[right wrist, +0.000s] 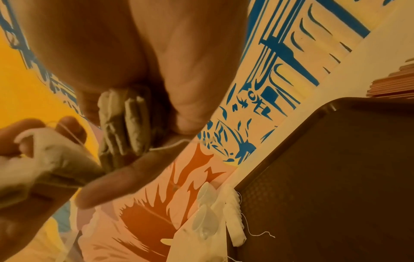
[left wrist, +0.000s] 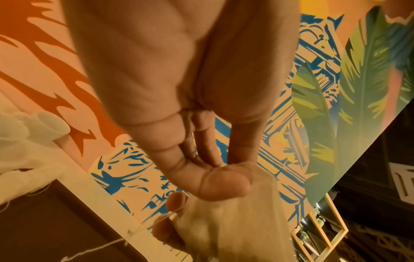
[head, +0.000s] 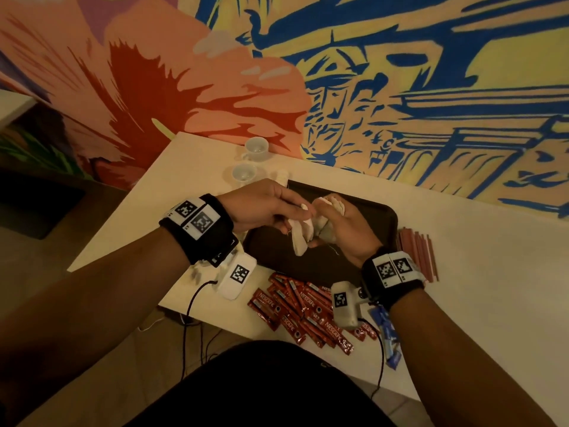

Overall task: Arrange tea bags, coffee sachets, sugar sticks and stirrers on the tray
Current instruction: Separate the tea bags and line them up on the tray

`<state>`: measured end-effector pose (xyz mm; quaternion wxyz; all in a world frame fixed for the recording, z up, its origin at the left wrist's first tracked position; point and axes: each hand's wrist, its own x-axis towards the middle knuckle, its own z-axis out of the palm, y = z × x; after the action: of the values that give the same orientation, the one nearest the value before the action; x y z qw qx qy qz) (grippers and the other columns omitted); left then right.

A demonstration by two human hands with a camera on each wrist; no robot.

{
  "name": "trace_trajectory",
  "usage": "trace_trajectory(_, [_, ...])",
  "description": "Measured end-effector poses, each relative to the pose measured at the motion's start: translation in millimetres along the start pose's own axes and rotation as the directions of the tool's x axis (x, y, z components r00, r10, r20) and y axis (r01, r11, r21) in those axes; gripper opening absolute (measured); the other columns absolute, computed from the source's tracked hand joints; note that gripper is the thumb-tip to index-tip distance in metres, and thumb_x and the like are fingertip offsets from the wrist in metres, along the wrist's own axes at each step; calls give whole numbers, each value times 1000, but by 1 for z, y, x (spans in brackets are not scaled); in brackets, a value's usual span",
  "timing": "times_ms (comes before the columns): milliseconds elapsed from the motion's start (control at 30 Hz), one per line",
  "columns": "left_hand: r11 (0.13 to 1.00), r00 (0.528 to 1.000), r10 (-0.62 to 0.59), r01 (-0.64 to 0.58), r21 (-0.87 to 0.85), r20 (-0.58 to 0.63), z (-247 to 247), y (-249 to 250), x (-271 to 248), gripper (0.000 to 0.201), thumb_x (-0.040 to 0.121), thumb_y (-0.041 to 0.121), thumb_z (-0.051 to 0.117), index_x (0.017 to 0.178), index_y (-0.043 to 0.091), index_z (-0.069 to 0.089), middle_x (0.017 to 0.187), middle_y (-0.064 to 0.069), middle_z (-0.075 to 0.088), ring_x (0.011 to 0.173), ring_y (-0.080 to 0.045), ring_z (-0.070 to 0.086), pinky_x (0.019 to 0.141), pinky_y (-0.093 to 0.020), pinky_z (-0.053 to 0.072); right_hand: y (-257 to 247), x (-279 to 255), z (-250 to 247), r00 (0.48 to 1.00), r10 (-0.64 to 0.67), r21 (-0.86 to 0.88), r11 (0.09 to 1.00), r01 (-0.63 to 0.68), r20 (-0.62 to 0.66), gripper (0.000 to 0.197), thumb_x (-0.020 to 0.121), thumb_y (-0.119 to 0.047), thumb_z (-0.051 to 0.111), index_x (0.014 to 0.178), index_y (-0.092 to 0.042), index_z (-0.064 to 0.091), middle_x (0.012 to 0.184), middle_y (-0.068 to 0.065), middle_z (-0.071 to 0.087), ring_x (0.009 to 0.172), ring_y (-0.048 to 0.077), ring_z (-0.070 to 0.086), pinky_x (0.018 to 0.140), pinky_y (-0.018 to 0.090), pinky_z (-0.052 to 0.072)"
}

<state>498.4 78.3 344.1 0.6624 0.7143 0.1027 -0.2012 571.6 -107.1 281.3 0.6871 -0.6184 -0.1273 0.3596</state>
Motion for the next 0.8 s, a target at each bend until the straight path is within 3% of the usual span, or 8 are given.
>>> trace_trajectory(67, [999,1000,-8,8,-33,-2,9,2,5,12,90,6,69,100,6,76,95,-13,71,87,-26,56,62,-18,53,-1,-7,-1,998,0,47,999,-3,56,37,99,-43,56,108,-8,56,98,16,69,89,27,72,64,39,59])
trace_trajectory(167, [999,1000,-18,18,-31,-7,18,2,10,19,91,6,67,109,2,73,104,-18,69,95,-31,55,68,-21,54,0,-17,-7,993,4,100,995,-16,118,37,94,-44,55,110,-11,52,101,13,68,88,27,73,59,38,61])
trace_trajectory(267, [1000,1000,-22,22,-22,-7,26,1,12,26,94,4,64,119,0,69,116,-30,65,99,-32,54,68,-20,55,1,-25,-17,986,13,93,995,-29,168,45,83,-29,69,121,-12,51,105,12,68,86,28,73,56,37,61])
trace_trajectory(367, [1000,1000,-13,13,-6,6,34,2,9,28,93,7,67,120,1,69,119,-32,63,96,-29,57,66,-18,54,3,-28,-28,975,22,73,997,-39,221,48,84,-15,75,126,-8,54,101,8,69,85,25,71,55,34,60])
trace_trajectory(433, [1000,1000,-1,1,0,-1,38,4,7,31,91,6,68,122,1,67,110,-27,69,93,-25,62,64,-19,54,5,-29,-37,971,48,110,991,-76,236,38,90,-12,71,124,-6,57,97,9,70,87,26,70,56,34,60])
trace_trajectory(567, [999,997,39,-36,41,-67,44,7,1,29,90,3,68,118,8,69,92,-1,73,87,-16,63,63,-21,54,11,-35,-53,979,49,144,986,-78,197,24,97,-3,57,118,-10,66,98,11,69,90,27,70,57,32,59])
trace_trajectory(667, [998,991,60,-58,18,-118,49,6,-3,25,92,0,65,116,8,70,88,1,71,85,-16,63,65,-22,54,14,-40,-59,987,20,114,993,-39,159,25,97,3,53,113,-10,68,102,12,71,85,24,69,56,32,57])
trace_trajectory(800, [997,981,55,-63,-41,-188,56,1,-4,22,93,3,65,114,3,71,87,-2,70,79,-18,62,74,-27,54,11,-47,-53,990,-32,154,988,11,138,17,90,-10,69,107,-7,66,97,16,66,74,21,64,49,29,51])
